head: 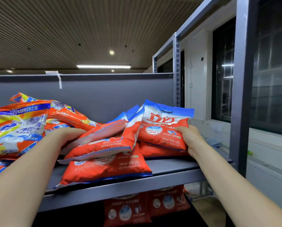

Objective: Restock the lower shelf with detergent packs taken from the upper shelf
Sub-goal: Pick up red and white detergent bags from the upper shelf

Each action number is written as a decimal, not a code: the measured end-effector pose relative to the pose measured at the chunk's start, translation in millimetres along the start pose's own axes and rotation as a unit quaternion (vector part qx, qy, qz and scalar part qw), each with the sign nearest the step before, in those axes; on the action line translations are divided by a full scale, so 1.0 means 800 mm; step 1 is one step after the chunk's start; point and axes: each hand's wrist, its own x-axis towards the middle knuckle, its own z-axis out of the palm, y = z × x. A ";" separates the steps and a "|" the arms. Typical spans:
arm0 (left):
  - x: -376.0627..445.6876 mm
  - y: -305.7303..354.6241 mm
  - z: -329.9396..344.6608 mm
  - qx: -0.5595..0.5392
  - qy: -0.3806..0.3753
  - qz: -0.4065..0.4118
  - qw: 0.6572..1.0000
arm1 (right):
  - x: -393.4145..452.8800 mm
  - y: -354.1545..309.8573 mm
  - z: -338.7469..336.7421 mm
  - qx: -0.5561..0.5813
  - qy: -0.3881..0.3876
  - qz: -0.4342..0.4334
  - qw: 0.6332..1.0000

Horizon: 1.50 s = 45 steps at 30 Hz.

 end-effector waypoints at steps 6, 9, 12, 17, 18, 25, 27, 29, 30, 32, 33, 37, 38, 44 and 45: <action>-0.002 0.025 0.001 -0.081 0.026 -0.031 0.996 | -0.001 0.003 -0.002 -0.001 -0.009 -0.007 1.000; -0.014 0.033 0.000 -0.164 0.030 -0.013 0.986 | -0.003 0.003 -0.001 0.001 -0.016 -0.015 1.000; -0.037 0.048 0.002 -0.268 0.017 0.032 0.963 | -0.007 0.003 0.000 0.010 -0.017 -0.026 0.999; -0.062 0.044 0.022 -0.387 0.064 0.249 0.885 | -0.018 0.007 0.002 0.025 -0.009 -0.058 0.998; -0.067 0.036 0.027 -0.410 0.065 0.287 0.864 | -0.021 0.009 0.001 0.034 -0.010 -0.066 0.997; -0.097 -0.010 0.039 -0.557 0.028 0.257 0.789 | -0.044 0.007 -0.001 0.087 0.014 -0.110 0.990; -0.104 -0.006 0.032 -0.551 0.005 0.144 0.822 | -0.052 -0.002 0.002 0.063 0.007 -0.150 0.987; -0.112 0.000 0.023 -0.517 -0.010 0.047 0.855 | -0.062 -0.013 0.005 0.008 0.010 -0.202 0.979; -0.113 0.003 0.019 -0.501 -0.007 0.021 0.865 | -0.067 -0.019 0.005 -0.021 0.020 -0.227 0.974; -0.119 0.011 0.015 -0.471 -0.004 0.006 0.882 | -0.075 -0.025 0.005 -0.057 0.055 -0.256 0.963; -0.122 0.015 0.015 -0.454 -0.005 0.007 0.891 | -0.078 -0.026 0.004 -0.059 0.075 -0.255 0.962; -0.131 0.025 0.023 -0.435 0.037 0.079 0.896 | -0.090 -0.023 -0.009 -0.034 0.174 -0.230 0.957; -0.130 0.025 0.028 -0.444 0.071 0.125 0.884 | -0.093 -0.024 -0.015 -0.027 0.195 -0.234 0.952; -0.156 0.020 0.045 -0.462 0.214 0.375 0.775 | -0.102 -0.025 -0.046 -0.023 0.251 -0.249 0.935; -0.158 0.019 0.048 -0.452 0.226 0.369 0.780 | -0.102 -0.024 -0.049 -0.022 0.240 -0.226 0.944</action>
